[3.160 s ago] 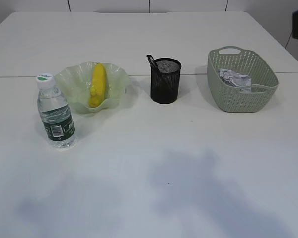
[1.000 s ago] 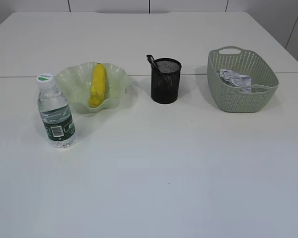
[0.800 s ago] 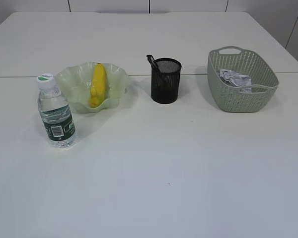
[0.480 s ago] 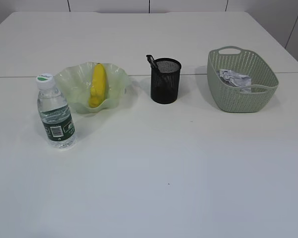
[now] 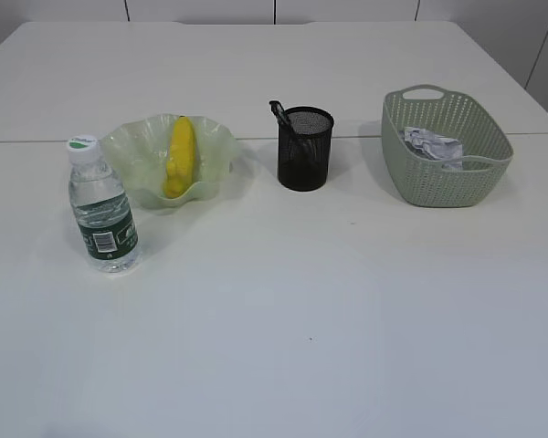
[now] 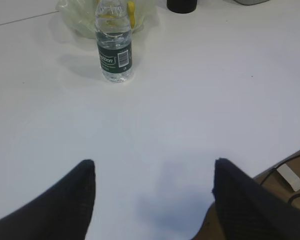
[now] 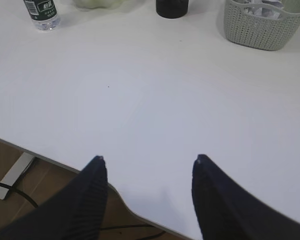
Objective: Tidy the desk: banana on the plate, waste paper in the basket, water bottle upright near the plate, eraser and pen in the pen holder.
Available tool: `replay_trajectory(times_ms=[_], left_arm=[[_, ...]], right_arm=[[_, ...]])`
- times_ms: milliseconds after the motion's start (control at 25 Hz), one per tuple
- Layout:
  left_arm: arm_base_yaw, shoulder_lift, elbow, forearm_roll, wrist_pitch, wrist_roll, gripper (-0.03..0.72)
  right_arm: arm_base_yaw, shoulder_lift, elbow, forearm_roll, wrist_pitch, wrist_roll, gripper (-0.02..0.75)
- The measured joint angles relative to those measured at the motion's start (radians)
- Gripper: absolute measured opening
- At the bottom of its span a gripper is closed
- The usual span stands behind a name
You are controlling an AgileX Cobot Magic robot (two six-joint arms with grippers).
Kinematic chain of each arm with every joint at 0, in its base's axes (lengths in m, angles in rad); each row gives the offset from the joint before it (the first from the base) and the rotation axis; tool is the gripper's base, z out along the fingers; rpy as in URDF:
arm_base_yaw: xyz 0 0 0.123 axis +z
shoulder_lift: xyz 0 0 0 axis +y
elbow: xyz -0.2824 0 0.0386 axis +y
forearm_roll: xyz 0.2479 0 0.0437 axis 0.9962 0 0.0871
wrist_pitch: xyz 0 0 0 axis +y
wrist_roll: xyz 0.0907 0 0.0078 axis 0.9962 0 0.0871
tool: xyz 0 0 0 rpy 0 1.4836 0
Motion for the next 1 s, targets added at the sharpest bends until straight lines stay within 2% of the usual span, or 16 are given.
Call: replay_trajectory(times_ms=[200, 840, 920, 1000], left_arm=[[0.000, 0.000, 0.000, 0.000, -0.002, 0.000, 0.546], [0.005, 0.000, 0.000, 0.000, -0.004, 0.002, 0.511], [0.043, 0.000, 0.000, 0.000, -0.004, 0.002, 0.508], [0.119, 0.000, 0.000, 0.000, -0.006, 0.002, 0.507]], right_arm=[[0.000, 0.000, 0.004, 0.002, -0.006, 0.004, 0.433], [0.000, 0.000, 0.004, 0.000, -0.012, 0.008, 0.436], [-0.008, 0.000, 0.004, 0.000, -0.012, 0.010, 0.436], [-0.037, 0.000, 0.004, 0.000, -0.012, 0.010, 0.436]])
